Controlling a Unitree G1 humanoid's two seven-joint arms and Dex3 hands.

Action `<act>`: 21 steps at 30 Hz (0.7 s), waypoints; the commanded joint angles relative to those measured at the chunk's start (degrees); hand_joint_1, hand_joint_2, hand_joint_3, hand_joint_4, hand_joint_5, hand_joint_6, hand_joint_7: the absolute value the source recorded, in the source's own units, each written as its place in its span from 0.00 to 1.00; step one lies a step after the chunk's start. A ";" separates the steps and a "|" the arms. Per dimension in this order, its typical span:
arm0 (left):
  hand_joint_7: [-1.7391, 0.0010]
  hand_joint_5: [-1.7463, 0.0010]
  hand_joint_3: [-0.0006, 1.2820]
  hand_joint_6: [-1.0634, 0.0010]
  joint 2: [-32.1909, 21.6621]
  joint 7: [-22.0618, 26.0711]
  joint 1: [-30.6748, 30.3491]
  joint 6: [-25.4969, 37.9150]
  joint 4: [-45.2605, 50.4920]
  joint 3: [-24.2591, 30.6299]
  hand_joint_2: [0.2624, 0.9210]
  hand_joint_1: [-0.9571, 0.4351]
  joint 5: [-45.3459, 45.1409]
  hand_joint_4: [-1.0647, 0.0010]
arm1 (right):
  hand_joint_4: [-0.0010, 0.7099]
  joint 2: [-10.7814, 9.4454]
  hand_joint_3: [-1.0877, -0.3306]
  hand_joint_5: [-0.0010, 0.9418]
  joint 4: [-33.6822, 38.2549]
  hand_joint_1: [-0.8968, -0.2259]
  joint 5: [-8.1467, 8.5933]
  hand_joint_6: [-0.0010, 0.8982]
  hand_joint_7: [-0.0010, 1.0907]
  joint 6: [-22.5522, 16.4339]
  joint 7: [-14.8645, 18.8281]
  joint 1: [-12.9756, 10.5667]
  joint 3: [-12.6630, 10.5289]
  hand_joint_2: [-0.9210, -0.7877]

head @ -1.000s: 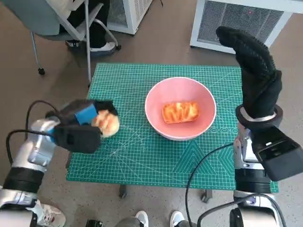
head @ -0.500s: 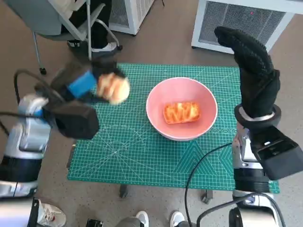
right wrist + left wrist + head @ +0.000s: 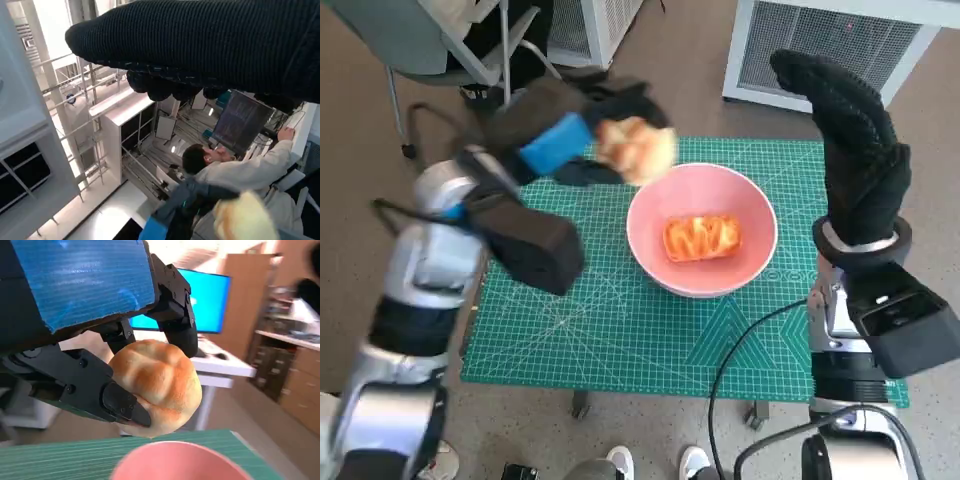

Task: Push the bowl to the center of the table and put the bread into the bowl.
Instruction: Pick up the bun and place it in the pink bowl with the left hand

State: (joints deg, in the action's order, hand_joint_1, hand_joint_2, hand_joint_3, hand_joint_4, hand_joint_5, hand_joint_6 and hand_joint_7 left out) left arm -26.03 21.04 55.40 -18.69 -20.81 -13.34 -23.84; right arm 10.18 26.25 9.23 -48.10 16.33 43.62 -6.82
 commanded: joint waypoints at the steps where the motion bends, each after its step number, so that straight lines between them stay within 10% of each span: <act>1: 0.31 0.38 0.04 0.39 2.73 -0.21 3.58 -2.94 -5.86 -1.96 1.00 0.69 0.06 0.34 | 0.43 0.09 0.53 0.00 -0.24 0.43 -0.24 0.05 0.57 0.08 -0.54 -0.85 -0.24 0.00; 12: 0.30 0.31 0.08 0.43 8.22 1.36 8.80 -8.08 -21.71 -5.84 1.00 0.69 -0.27 0.41 | 0.43 0.58 0.53 0.00 -1.39 0.42 -1.40 0.04 0.57 -0.18 -1.84 -1.74 -0.65 0.00; 16: 0.18 0.21 0.21 0.62 8.60 6.56 9.62 -6.25 -24.13 -7.66 1.00 0.69 -0.44 0.57 | 0.43 0.73 0.52 0.00 -1.69 0.44 -1.35 0.04 0.57 -0.19 -2.12 -2.02 -0.81 0.00; 21: 0.76 0.81 0.08 0.62 9.07 14.13 10.30 -1.64 -23.94 -8.59 0.99 0.59 0.70 0.60 | 0.43 0.88 0.52 0.00 -2.07 0.45 -1.18 0.04 0.57 -0.14 -2.44 -2.36 -1.03 0.00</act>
State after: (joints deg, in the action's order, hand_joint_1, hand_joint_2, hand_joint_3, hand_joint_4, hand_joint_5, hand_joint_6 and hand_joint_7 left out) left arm -17.27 31.41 64.12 -22.51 -44.76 -21.49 -24.03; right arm 10.72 24.50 8.61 -48.34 14.41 42.94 -7.57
